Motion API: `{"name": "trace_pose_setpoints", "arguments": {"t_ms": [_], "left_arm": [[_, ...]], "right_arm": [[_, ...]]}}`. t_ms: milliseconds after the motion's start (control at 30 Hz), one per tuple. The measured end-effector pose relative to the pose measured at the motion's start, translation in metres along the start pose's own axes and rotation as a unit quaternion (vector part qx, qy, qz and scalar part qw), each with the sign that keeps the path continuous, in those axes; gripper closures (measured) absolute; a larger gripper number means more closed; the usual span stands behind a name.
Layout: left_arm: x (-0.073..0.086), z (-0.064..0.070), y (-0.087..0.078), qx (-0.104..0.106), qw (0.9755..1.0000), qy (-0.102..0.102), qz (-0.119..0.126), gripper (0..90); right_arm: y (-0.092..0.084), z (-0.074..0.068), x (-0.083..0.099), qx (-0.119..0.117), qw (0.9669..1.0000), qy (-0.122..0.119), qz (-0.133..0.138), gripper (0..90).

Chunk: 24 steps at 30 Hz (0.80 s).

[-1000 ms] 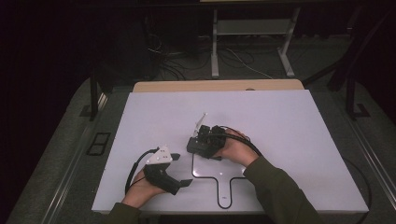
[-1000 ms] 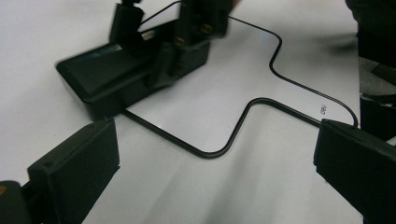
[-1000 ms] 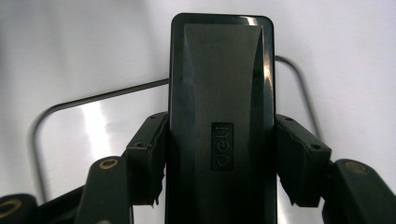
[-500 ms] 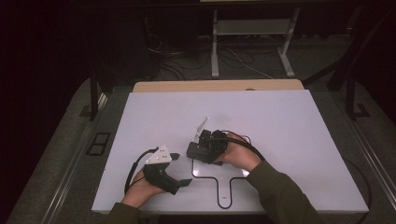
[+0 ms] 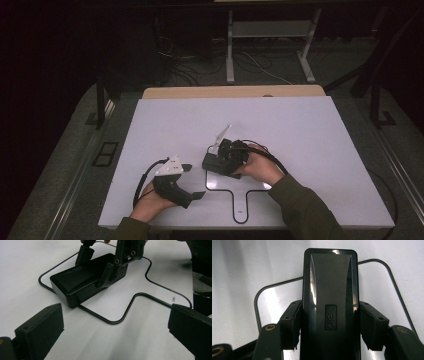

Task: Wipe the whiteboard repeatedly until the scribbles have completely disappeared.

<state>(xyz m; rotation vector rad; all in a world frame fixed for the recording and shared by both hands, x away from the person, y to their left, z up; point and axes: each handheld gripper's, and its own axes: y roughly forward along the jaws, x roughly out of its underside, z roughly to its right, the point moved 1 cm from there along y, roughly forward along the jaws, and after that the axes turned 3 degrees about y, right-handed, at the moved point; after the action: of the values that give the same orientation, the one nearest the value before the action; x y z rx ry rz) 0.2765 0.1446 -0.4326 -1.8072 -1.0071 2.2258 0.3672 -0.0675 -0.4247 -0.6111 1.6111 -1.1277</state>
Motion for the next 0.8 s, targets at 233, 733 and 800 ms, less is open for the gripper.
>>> {"name": "trace_pose_setpoints", "arguments": {"t_ms": [233,733,800], "left_arm": [[0.001,-0.002,0.000,0.001,1.0000,-0.002,0.003,0.0],[0.001,-0.001,-0.003,-0.002,1.0000,-0.002,0.004,0.0],[0.001,-0.001,-0.003,-0.002,1.0000,-0.002,0.005,0.0]], "right_arm": [[-0.010,0.013,0.003,0.000,0.9997,0.018,0.017,39.0],[-0.045,0.077,0.000,0.042,0.9939,0.090,0.047,38.9],[-0.048,0.086,-0.001,0.045,0.9923,0.104,0.051,38.9]]}}
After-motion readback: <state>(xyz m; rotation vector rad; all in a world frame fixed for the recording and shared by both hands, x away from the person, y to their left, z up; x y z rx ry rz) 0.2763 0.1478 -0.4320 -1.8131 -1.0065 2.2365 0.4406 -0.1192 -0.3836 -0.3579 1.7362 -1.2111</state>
